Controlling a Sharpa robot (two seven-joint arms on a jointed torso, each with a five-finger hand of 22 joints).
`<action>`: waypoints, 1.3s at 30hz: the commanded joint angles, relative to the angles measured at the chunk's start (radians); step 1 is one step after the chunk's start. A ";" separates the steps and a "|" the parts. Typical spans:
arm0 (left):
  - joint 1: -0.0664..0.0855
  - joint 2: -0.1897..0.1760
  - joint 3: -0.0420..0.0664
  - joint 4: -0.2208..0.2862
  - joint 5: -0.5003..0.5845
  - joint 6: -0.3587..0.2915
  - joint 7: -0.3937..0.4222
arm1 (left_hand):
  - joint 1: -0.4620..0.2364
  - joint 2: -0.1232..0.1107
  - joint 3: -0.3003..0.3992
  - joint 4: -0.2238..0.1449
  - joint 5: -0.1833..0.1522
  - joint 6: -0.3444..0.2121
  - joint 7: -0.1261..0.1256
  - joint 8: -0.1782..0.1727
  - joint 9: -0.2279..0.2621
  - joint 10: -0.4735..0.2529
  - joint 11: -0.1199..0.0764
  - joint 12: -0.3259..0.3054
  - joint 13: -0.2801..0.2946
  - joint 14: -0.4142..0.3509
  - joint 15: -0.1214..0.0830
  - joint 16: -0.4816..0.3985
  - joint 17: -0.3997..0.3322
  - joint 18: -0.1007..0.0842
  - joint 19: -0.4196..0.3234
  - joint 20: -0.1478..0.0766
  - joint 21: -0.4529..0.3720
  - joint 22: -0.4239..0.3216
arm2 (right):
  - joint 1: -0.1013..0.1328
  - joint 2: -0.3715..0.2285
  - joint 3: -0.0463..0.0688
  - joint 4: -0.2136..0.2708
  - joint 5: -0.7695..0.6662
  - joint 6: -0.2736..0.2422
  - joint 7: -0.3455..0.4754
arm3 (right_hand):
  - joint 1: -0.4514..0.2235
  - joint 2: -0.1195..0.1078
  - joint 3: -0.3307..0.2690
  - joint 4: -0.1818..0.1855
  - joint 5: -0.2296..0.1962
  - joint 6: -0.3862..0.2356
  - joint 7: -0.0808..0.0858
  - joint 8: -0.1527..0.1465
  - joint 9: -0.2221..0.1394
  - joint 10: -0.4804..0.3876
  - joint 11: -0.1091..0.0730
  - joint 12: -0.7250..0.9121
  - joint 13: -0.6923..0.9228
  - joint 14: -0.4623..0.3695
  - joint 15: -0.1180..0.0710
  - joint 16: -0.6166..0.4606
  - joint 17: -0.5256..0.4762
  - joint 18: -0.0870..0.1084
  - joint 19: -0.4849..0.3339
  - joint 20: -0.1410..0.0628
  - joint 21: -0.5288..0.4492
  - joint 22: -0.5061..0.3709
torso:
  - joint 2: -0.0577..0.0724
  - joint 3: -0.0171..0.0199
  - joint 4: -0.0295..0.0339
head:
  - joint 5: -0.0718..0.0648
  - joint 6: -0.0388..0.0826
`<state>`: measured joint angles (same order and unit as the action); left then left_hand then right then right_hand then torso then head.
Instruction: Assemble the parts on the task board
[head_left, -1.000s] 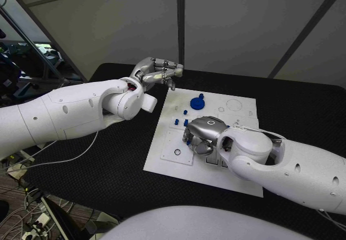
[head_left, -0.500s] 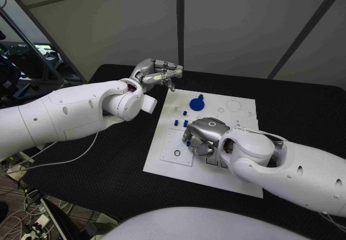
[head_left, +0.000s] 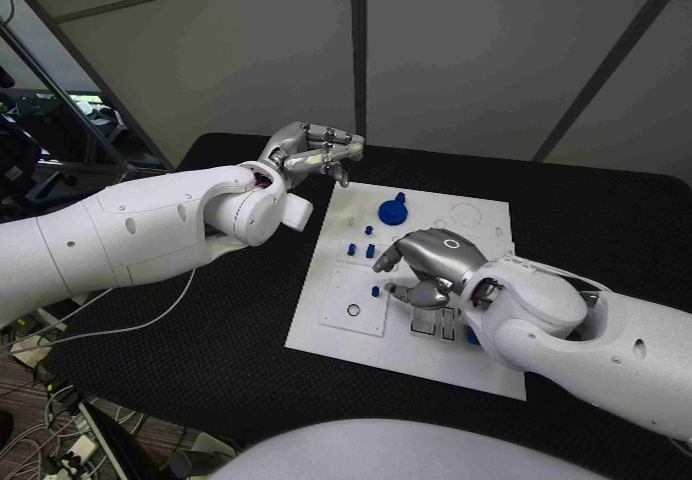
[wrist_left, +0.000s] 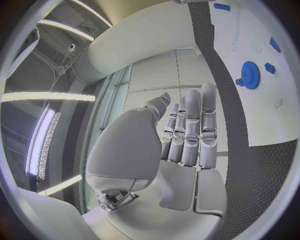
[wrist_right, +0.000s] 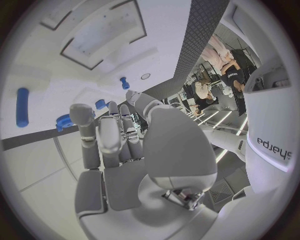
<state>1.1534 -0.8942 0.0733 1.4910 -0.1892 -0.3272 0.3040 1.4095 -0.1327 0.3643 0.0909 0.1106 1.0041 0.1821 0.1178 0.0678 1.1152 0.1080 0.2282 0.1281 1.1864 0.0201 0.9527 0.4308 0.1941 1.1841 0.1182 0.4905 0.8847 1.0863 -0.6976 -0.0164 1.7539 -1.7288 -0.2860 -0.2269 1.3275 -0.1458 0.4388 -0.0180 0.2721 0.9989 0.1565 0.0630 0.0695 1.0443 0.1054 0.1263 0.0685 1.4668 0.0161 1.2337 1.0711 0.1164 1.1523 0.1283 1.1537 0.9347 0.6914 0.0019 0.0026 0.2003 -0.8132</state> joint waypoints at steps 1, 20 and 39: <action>0.001 -0.001 0.000 0.001 0.001 0.009 0.002 | -0.001 0.007 -0.006 0.001 0.003 -0.005 0.004 -0.001 -0.001 -0.004 0.001 0.006 0.001 -0.003 0.005 -0.003 -0.001 -0.012 0.001 0.003 -0.003 -0.002 | 0.012 -0.040 0.016 0.013 0.168 -0.114 0.110 | 0.008 -0.001 -0.005 0.003 0.006 0.012 0.005 0.009 0.003 0.025 -0.002 0.017 0.002 0.011 0.000 0.000 0.002 0.019 0.003 -0.006 0.000 0.003 | -0.001 -0.0006 -0.0003 | -0.012 0.015; -0.001 -0.009 -0.002 0.011 0.001 -0.017 0.045 | 0.003 0.009 -0.007 -0.002 0.003 -0.003 0.002 0.002 0.000 -0.002 -0.001 0.011 0.003 -0.001 0.004 -0.004 -0.002 -0.012 0.003 0.003 -0.005 -0.003 | 0.039 -0.247 0.065 -0.023 0.225 0.071 0.077 | -0.028 -0.047 -0.090 0.031 0.042 0.011 -0.004 0.002 0.000 0.024 -0.008 0.005 -0.004 0.027 -0.003 0.044 0.040 0.011 0.040 -0.009 0.019 0.035 | 0.002 -0.0007 0.0011 | -0.131 0.083; -0.002 -0.006 -0.002 0.006 0.001 -0.015 0.043 | 0.003 0.009 -0.008 -0.002 0.002 -0.002 0.002 0.002 0.000 -0.001 -0.002 0.013 0.003 -0.001 0.004 -0.004 -0.002 -0.012 0.004 0.003 -0.005 -0.004 | 0.038 -0.179 0.063 -0.074 0.168 0.146 0.063 | 0.007 -0.011 -0.151 0.037 0.039 -0.022 -0.005 0.003 -0.001 0.023 -0.011 0.035 0.000 0.025 -0.006 0.051 0.037 0.013 0.040 -0.010 0.007 0.023 | 0.001 -0.0018 0.0018 | -0.128 0.077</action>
<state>1.1503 -0.9008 0.0713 1.4965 -0.1890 -0.3427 0.3278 1.4095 -0.1326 0.3614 0.0880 0.1106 1.0041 0.1821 0.1178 0.0678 1.1154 0.1079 0.2342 0.1302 1.1864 0.0201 0.9527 0.4300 0.1941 1.1841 0.1182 0.4905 0.8824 1.1235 -0.8793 0.0465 1.6827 -1.5287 -0.1761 -0.1583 1.3292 -0.1574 0.2930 0.0203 0.3137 0.9801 0.1519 0.0690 0.0689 1.0584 0.0912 0.1575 0.0671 1.4669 0.0087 1.2807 1.1049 0.1162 1.1889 0.1179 1.1614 0.9551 0.6926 0.0007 0.0043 0.0711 -0.7355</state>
